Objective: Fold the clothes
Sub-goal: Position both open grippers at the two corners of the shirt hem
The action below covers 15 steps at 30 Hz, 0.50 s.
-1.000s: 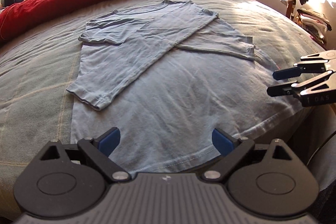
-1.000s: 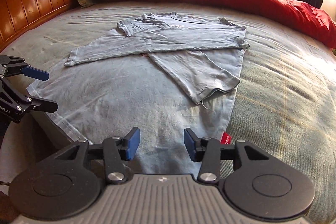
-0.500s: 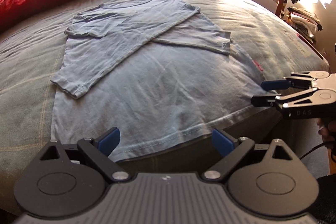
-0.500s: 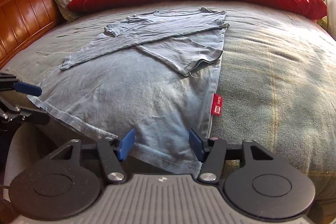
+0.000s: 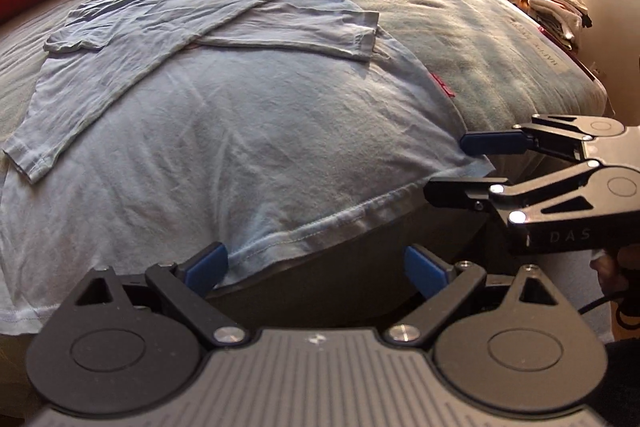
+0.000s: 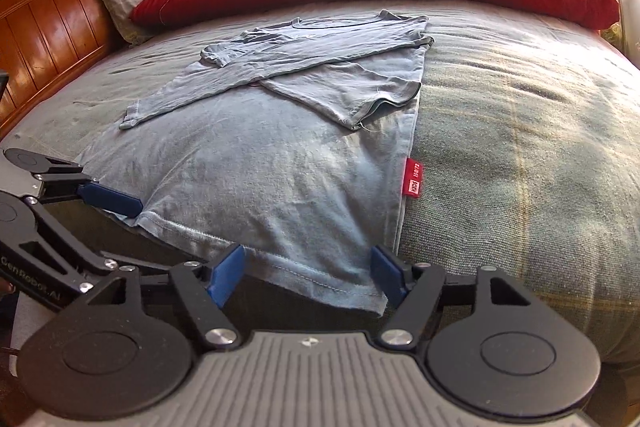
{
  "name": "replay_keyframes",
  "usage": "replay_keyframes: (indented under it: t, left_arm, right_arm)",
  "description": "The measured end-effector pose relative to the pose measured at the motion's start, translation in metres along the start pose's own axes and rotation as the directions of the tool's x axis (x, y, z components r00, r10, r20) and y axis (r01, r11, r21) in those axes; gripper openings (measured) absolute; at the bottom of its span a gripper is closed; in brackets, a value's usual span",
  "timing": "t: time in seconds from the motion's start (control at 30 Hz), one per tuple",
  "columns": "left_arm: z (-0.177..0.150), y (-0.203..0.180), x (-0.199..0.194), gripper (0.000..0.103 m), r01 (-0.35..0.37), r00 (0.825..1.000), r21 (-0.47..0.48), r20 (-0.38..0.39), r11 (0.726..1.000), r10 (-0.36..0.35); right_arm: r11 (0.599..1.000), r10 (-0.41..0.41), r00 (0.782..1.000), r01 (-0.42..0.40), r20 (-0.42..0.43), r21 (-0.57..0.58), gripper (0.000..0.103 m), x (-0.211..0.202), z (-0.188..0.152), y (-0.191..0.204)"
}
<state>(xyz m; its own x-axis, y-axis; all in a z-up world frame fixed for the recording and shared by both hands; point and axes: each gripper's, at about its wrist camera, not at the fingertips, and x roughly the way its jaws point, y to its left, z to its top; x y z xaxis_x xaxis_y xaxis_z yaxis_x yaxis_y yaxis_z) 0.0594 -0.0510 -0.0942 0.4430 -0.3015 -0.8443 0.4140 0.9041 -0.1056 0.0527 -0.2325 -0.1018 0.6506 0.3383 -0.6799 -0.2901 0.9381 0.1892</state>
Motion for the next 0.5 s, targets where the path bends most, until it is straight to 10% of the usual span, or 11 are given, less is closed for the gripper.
replay_keyframes:
  t: [0.23, 0.5]
  left_arm:
    - [0.008, 0.037, -0.035, 0.095, -0.088, 0.991, -0.076, 0.091, 0.993, 0.095]
    - [-0.007, 0.084, -0.016, 0.095, -0.140, 0.989, -0.204, 0.015, 0.969, 0.146]
  right_arm:
    - [1.000, 0.002, 1.000, -0.002, 0.003, 0.007, 0.077, 0.001, -0.001, 0.001]
    - [1.000, -0.001, 1.000, 0.001, -0.002, 0.009, 0.080, 0.003, 0.000, 0.003]
